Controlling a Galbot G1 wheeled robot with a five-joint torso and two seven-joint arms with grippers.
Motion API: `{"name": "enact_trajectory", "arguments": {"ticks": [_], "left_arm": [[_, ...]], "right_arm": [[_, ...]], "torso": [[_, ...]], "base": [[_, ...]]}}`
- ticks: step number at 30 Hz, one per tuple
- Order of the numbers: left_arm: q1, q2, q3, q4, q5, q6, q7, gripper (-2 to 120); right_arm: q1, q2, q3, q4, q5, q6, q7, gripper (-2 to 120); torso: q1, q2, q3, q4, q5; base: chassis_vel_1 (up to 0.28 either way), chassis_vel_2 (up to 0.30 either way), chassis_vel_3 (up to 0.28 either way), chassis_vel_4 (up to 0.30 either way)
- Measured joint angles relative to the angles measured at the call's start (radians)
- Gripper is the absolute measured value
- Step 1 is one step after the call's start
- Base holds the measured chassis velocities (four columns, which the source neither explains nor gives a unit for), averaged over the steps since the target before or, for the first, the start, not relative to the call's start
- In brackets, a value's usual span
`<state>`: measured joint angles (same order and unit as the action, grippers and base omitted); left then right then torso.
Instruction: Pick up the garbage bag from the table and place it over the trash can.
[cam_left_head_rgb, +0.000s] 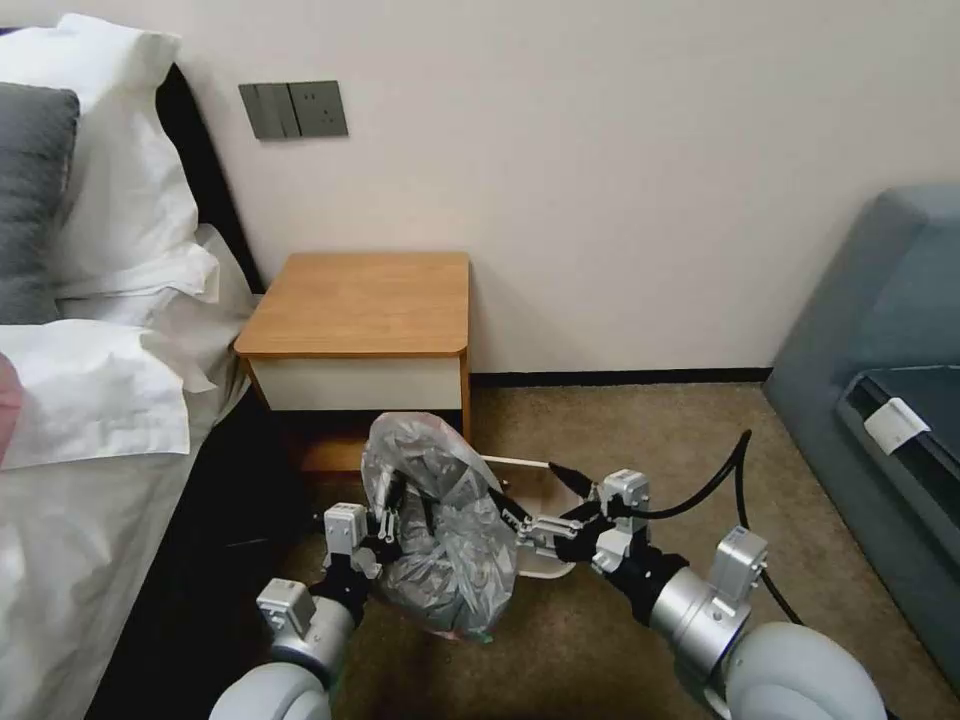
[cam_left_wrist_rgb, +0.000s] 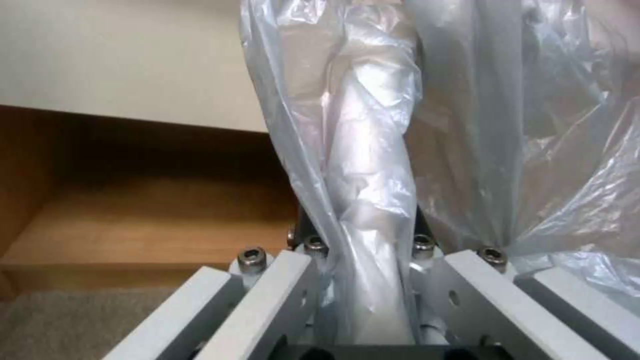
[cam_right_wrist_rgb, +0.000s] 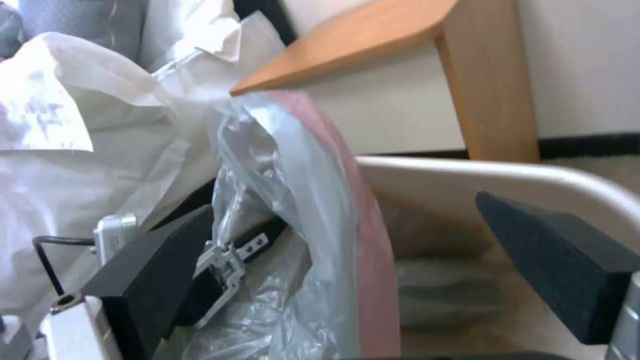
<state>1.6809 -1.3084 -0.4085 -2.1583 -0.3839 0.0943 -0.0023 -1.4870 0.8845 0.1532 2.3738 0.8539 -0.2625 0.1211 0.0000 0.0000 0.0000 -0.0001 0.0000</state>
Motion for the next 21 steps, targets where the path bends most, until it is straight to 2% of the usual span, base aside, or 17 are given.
{"name": "enact_trajectory", "arguments": {"ticks": [3, 6, 7, 21], "left_arm": [[0.002, -0.003, 0.002, -0.003, 0.002, -0.002, 0.0, 5], [0.006, -0.004, 0.003, -0.005, 0.004, -0.006, 0.002, 5], [0.006, -0.004, 0.003, -0.005, 0.004, -0.006, 0.002, 5], [0.011, -0.014, 0.002, -0.007, 0.005, -0.009, 0.002, 5]], "right_arm": [[0.01, 0.021, -0.021, -0.017, 0.011, -0.005, 0.008, 97], [0.024, 0.051, -0.043, -0.057, 0.013, -0.006, 0.018, 86], [0.024, 0.051, -0.043, -0.057, 0.013, -0.006, 0.018, 86], [0.027, 0.1, -0.066, -0.114, -0.013, 0.019, 0.024, 34]], "torso": [[0.0, 0.0, 0.0, 0.0001, -0.0001], [0.0, 0.0, 0.0, 0.0, -0.0001], [0.0, 0.0, 0.0, 0.0, -0.0001], [0.0, 0.0, 0.0, 0.0001, -0.0001]], "base": [[0.0, 0.0, 0.0, 0.0], [0.0, 0.0, 0.0, 0.0], [0.0, 0.0, 0.0, 0.0], [0.0, 0.0, 0.0, 0.0]]}}
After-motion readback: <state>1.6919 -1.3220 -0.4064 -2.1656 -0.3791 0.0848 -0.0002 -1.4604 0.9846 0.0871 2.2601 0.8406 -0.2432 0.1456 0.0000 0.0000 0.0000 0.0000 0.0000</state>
